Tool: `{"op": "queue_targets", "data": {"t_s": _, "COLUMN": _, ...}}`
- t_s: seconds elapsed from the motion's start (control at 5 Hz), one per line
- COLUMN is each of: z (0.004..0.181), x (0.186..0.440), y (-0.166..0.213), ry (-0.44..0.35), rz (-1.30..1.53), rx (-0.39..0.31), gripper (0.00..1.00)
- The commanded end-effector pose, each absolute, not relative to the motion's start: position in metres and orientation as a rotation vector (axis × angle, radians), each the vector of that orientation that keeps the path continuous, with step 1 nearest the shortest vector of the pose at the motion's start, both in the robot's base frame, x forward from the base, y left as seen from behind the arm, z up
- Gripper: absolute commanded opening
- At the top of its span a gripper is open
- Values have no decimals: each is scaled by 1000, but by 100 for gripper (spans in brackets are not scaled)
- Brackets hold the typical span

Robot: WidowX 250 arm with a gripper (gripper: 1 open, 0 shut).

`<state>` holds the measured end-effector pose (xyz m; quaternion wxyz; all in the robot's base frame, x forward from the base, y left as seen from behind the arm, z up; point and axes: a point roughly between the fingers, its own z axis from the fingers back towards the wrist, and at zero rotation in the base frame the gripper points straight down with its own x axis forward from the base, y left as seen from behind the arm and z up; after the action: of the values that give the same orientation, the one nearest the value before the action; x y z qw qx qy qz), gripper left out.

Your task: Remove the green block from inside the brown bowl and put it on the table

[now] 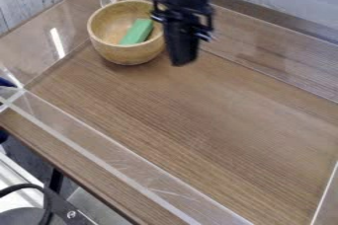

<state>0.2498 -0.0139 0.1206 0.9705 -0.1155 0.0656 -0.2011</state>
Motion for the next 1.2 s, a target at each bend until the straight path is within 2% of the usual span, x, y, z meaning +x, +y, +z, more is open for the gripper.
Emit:
{"op": "queue_targets", "data": {"t_s": 0.0, "z": 125, "x": 255, "y": -47, "ry": 86, "rz": -460, "rx": -217, "gripper": 0}}
{"op": "queue_targets", "data": {"t_s": 0.6, "z": 116, "x": 251, "y": 70, "ry": 63, "rz": -264, "rx": -196, "gripper": 0}}
{"op": "queue_targets", "data": {"t_s": 0.8, "z": 109, "x": 256, "y": 28, "ry": 75, "rz": -335, "rx": -199, "gripper": 0}}
{"op": "queue_targets", "data": {"t_s": 1.0, "z": 103, "x": 243, "y": 32, "ry": 84, "rz": -324, "rx": -204, "gripper": 0}}
